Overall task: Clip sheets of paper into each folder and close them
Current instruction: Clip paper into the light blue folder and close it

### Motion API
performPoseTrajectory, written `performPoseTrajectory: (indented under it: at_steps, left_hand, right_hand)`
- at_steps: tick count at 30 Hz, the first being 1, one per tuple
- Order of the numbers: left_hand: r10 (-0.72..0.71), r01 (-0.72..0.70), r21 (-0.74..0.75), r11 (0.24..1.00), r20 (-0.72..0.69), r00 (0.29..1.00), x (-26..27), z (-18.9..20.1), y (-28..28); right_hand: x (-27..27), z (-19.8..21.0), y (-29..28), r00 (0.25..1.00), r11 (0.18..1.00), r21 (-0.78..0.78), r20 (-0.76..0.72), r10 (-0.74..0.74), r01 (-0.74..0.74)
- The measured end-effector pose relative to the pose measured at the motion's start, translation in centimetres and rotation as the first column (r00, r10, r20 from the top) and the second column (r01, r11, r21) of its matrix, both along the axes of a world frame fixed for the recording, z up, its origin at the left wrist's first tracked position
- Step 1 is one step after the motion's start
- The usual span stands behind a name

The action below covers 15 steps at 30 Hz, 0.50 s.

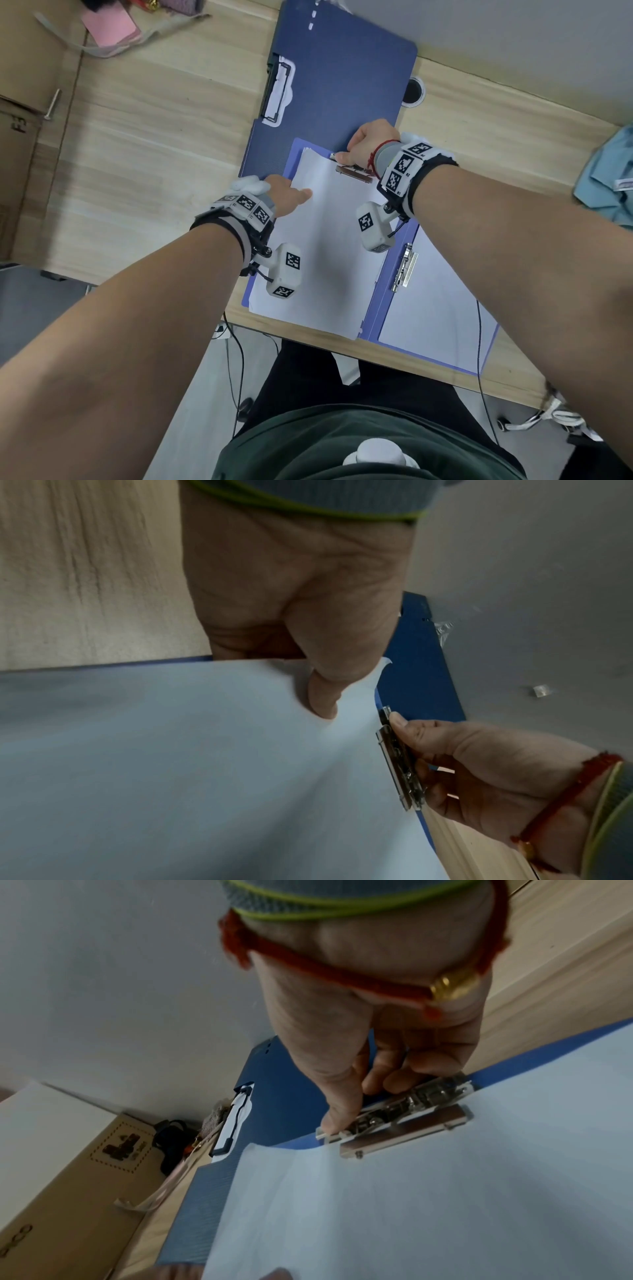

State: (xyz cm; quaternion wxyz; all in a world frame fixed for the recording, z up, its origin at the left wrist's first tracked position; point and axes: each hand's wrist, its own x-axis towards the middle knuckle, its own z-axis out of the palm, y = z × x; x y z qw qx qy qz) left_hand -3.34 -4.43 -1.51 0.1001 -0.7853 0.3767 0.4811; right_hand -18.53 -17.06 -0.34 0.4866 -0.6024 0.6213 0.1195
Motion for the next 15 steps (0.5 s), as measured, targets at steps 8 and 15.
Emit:
performPoseTrajectory:
  at_steps: [8,15]
  left_hand:
    - [-0.288,0.273,0.192,0.943,0.057,0.956,2.6,2.0,0.5]
    - [-0.265,0.239,0.183,0.954,0.129,0.956,3.4,2.2,3.2]
  right_hand:
    - [-0.1,1.0,1.9,0.992,0.986,-0.161,-0.126,0.023,-0.043]
    - [-0.4,2.5,3.9,0.994,0.989,-0.149,-0.111,-0.010,-0.006]
